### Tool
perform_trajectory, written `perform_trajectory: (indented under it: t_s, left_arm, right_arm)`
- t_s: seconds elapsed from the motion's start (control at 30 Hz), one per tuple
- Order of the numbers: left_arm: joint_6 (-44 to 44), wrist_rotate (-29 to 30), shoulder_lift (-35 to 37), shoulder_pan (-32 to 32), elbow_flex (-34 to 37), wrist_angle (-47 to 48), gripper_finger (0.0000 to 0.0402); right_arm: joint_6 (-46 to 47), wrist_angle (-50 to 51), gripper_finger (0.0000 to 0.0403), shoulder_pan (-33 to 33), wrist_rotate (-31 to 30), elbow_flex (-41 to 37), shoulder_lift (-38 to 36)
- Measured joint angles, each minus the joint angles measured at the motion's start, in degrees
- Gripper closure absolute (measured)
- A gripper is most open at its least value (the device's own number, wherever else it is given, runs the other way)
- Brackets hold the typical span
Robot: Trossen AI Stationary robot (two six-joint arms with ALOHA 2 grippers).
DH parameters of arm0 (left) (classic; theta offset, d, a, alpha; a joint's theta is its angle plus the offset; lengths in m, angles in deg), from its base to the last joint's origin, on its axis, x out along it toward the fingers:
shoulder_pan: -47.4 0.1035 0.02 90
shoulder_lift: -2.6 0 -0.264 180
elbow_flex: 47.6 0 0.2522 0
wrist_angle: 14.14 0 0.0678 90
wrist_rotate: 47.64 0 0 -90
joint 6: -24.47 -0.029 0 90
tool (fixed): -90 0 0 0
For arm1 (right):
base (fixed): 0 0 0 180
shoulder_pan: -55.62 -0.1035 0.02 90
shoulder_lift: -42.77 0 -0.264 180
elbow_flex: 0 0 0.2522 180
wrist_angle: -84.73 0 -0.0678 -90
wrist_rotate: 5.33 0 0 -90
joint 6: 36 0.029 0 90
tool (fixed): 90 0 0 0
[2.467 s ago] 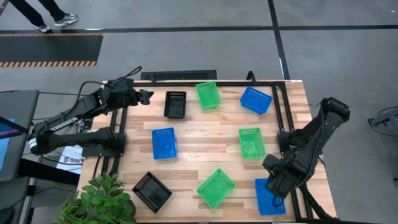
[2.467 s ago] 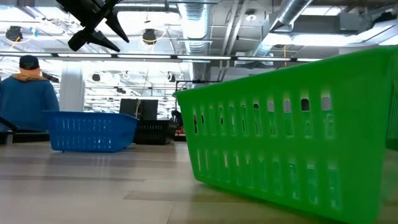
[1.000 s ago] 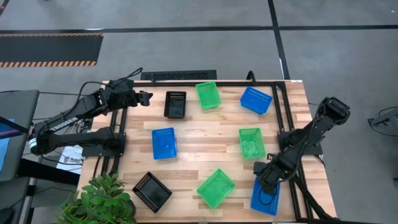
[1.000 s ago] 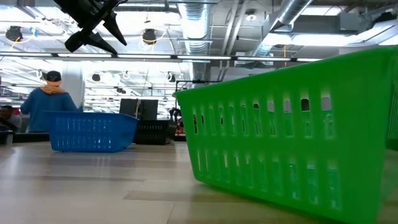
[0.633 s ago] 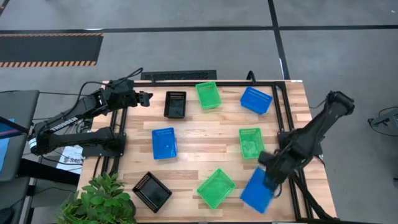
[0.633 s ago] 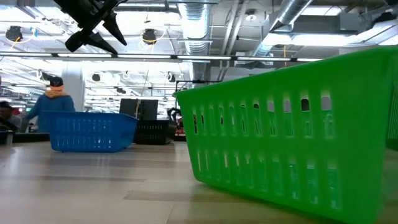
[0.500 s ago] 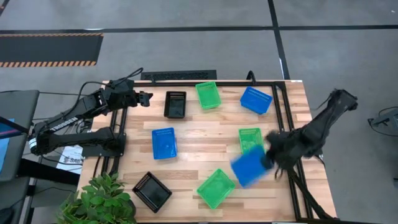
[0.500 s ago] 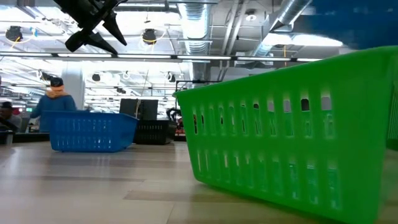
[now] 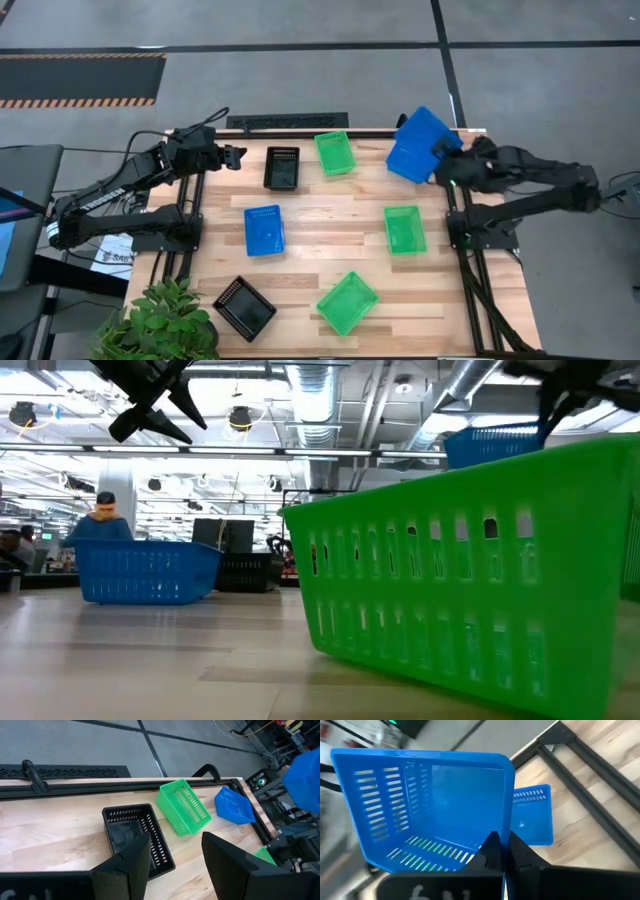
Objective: Stack baskets by color
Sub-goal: Stack the bottom right blue bin on the top blue bin
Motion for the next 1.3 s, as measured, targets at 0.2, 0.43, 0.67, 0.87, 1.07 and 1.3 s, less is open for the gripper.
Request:
perform_trajectory:
  t_s: [0.2, 0.43, 0.67, 0.87, 1.07, 1.3]
  left_arm:
    - [0.14, 0.02, -0.01, 0.01, 0.0, 0.02, 0.0237]
    - [0.0, 0.02, -0.01, 0.0, 0.01, 0.06, 0.0237]
    - [0.72, -0.02, -0.01, 0.0, -0.01, 0.26, 0.0237]
    - [1.21, 0.0, -0.01, 0.02, 0.01, 0.26, 0.0237]
    - [1.55, 0.0, 0.01, 0.02, 0.0, 0.26, 0.0237]
    - [1.64, 0.0, -0.01, 0.02, -0.01, 0.26, 0.0237]
  right_arm:
    - [-19.71, -10.52, 0.04, 15.78, 10.14, -2.31, 4.05]
    - [-37.62, -36.09, 0.04, 33.72, 30.12, -17.38, -2.07]
    - [-40.15, -37.16, 0.04, 42.6, 37.97, -26.86, -8.43]
    - [-42.39, -39.86, 0.04, 46.69, 39.79, -31.27, -9.65]
    - [-43.87, -42.96, 0.04, 48.73, 40.04, -32.89, -8.58]
    - [-48.52, -42.58, 0.04, 49.44, 42.22, -32.89, -5.66]
